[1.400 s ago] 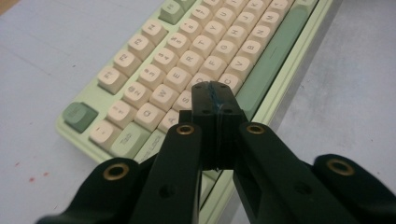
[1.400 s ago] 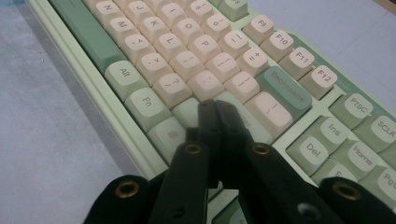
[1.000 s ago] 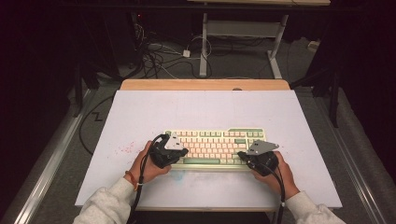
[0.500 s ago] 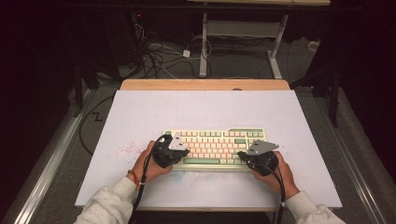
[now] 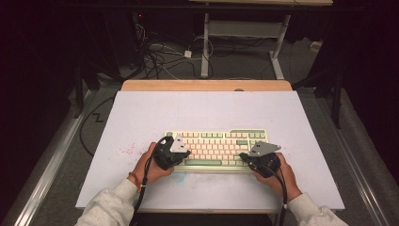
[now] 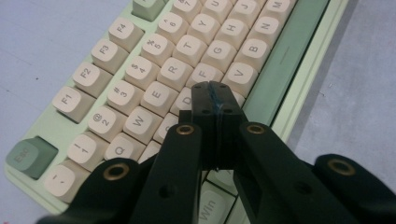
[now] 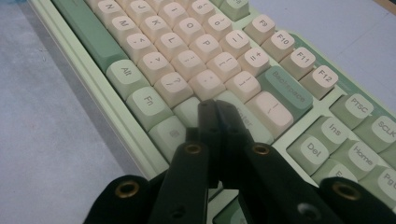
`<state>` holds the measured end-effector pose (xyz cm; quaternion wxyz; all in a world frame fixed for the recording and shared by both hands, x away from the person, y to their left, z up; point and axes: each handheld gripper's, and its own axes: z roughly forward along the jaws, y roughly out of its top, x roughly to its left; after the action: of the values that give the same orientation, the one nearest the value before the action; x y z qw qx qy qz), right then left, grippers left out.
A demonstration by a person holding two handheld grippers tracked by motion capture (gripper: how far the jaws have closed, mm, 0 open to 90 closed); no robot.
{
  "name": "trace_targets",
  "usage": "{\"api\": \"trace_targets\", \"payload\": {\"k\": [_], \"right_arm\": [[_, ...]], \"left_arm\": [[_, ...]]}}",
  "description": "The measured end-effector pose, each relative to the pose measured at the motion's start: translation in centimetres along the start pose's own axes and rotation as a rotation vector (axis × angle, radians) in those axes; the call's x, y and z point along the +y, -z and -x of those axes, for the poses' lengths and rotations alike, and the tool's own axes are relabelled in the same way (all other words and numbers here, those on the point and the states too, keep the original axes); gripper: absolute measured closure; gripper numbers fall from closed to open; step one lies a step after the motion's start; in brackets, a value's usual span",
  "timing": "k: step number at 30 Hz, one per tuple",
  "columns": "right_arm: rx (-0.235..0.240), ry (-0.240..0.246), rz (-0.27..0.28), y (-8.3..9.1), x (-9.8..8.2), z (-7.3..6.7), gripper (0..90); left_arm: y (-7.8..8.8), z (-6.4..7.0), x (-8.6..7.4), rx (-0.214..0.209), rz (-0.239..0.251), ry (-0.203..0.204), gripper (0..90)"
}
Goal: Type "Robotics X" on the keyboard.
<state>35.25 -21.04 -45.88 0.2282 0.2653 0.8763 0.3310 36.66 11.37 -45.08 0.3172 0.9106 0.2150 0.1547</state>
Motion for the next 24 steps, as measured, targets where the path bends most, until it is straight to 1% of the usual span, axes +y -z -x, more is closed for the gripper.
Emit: {"api": "trace_targets", "payload": {"k": [1, 5, 12, 17, 19, 21, 24], "right_arm": [[0.003, 0.0, -0.004, 0.0, 0.0, 0.0, 90.0], [-0.002, 0.006, -0.003, 0.0, 0.0, 0.0, 90.0], [-0.003, 0.007, -0.003, 0.0, 0.0, -0.1, 90.0], [-0.005, 0.01, -0.002, 0.0, 0.0, -0.1, 90.0], [-0.005, 0.011, -0.004, 0.1, 0.0, -0.1, 90.0], [-0.004, 0.011, -0.003, 0.1, 0.1, -0.1, 90.0], [0.004, 0.0, 0.02, 0.5, 0.3, 0.0, 90.0]], "left_arm": [[0.1, 0.0, 0.0, 0.006, 0.004, 0.001, 87.5], [0.5, -0.1, 0.1, 0.007, 0.019, 0.001, 87.4], [0.9, -0.2, 0.2, 0.014, 0.026, 0.002, 87.5], [1.1, -0.3, 0.1, 0.033, 0.032, 0.0, 86.6], [1.2, -0.4, 0.1, 0.041, 0.043, 0.001, 85.3], [1.4, -0.4, 0.1, 0.061, 0.055, -0.001, 82.1], [1.6, -0.6, 0.1, 0.096, 0.082, 0.013, 74.6]]}}
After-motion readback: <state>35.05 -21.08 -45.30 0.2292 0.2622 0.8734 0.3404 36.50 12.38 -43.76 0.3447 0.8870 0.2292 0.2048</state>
